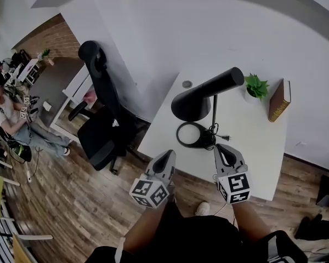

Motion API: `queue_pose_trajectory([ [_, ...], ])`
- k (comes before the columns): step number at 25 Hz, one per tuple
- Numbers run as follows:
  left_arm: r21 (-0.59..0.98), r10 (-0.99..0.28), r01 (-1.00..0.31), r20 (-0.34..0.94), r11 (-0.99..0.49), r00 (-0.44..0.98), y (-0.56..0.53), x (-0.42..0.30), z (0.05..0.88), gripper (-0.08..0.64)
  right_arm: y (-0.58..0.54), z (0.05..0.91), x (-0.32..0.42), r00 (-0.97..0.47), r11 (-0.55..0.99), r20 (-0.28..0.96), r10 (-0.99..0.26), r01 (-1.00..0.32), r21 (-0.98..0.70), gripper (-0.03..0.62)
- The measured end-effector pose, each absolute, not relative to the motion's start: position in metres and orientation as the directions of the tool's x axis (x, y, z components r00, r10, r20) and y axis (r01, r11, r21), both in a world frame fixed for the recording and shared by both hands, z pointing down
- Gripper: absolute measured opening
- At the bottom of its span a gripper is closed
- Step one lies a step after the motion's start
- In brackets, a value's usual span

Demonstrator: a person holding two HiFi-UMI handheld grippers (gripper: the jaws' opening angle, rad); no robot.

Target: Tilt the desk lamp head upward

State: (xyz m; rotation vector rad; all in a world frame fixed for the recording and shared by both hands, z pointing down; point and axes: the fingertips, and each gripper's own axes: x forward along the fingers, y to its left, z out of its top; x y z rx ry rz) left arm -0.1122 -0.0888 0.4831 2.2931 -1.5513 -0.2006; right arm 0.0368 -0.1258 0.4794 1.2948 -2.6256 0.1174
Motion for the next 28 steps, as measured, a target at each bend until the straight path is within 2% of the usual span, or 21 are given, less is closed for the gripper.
queue_pose_trajectory([
  [11,0.669,-0.827,-0.584,-0.082,-0.459,0.556,-0.145,-0.114,0.467,0.02,-0.176,0.473,0.03,-0.534,0.562,0.257,-0.805,-0.826,0.043,0.002],
  [13,0.713,-0.815,-0.536,-0.085,-0.452,0.573,-0.155,-0.115,0.467,0.108,-0.185,0.471,0.027,-0.528,0.555,0.256,-0.81,-0.831,0.044,0.005],
  [14,0.737,-0.812,-0.512,-0.085,-0.441,0.577,-0.16,-0.116,0.468,0.139,-0.19,0.471,0.026,-0.524,0.551,0.256,-0.812,-0.833,0.041,0.028],
  [15,0.771,-0.811,-0.475,-0.091,-0.424,0.577,-0.166,-0.117,0.47,0.144,-0.194,0.471,0.025,-0.52,0.546,0.257,-0.815,-0.837,0.037,0.051],
  [18,0.903,-0.816,-0.233,-0.184,-0.36,0.548,-0.185,-0.126,0.476,0.168,-0.206,0.471,0.024,-0.502,0.524,0.257,-0.826,-0.851,0.022,0.075],
  [21,0.944,-0.827,-0.023,-0.276,-0.329,0.491,-0.202,-0.139,0.479,0.176,-0.216,0.474,0.024,-0.487,0.507,0.266,-0.832,-0.862,0.011,0.083],
  [28,0.95,-0.813,0.072,-0.298,-0.305,0.501,-0.227,-0.143,0.484,0.176,-0.234,0.478,0.022,-0.447,0.474,0.278,-0.85,-0.88,0.034,0.084],
])
